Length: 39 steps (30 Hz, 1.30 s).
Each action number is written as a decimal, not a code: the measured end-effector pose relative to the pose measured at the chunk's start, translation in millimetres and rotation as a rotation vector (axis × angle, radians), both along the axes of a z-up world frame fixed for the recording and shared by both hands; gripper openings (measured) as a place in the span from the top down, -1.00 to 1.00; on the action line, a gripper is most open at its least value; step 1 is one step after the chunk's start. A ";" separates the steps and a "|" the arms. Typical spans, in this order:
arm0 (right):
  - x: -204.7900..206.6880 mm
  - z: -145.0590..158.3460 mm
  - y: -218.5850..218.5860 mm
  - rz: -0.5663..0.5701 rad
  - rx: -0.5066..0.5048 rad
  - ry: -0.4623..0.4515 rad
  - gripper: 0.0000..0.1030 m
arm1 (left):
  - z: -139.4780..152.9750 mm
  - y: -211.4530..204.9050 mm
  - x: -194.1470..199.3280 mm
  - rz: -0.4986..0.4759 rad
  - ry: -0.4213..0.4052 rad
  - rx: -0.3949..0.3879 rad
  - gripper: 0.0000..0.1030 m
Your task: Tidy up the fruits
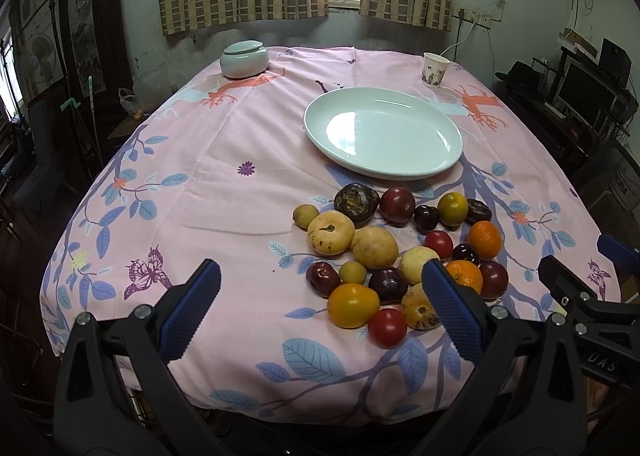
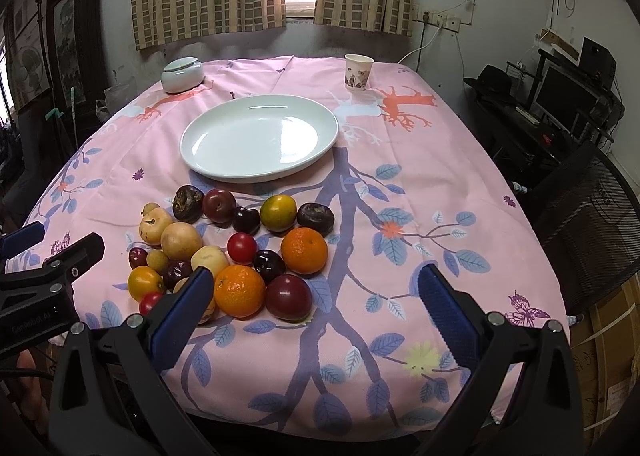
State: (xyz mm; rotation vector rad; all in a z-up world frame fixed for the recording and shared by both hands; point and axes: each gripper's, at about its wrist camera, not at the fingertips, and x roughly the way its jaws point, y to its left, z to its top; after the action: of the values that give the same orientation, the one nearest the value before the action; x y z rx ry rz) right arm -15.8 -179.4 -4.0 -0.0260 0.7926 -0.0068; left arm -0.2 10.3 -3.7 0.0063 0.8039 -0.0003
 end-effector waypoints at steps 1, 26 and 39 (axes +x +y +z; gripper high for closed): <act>0.0 0.0 0.0 0.000 0.000 0.000 -0.97 | -0.1 0.5 0.1 0.000 0.001 0.001 -0.96; -9.4 -37.5 -16.3 0.102 0.188 0.133 -0.97 | -10.7 -0.2 -29.3 -0.076 0.084 0.017 -0.96; 25.8 -86.1 -10.4 0.165 0.139 0.241 0.19 | -49.3 30.6 6.0 -0.008 0.166 -0.007 -0.96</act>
State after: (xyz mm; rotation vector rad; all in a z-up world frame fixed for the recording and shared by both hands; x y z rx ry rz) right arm 10.0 -189.8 -90.2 0.0405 1.0287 0.2113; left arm 5.8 40.9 -53.0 0.0024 0.9698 -0.0113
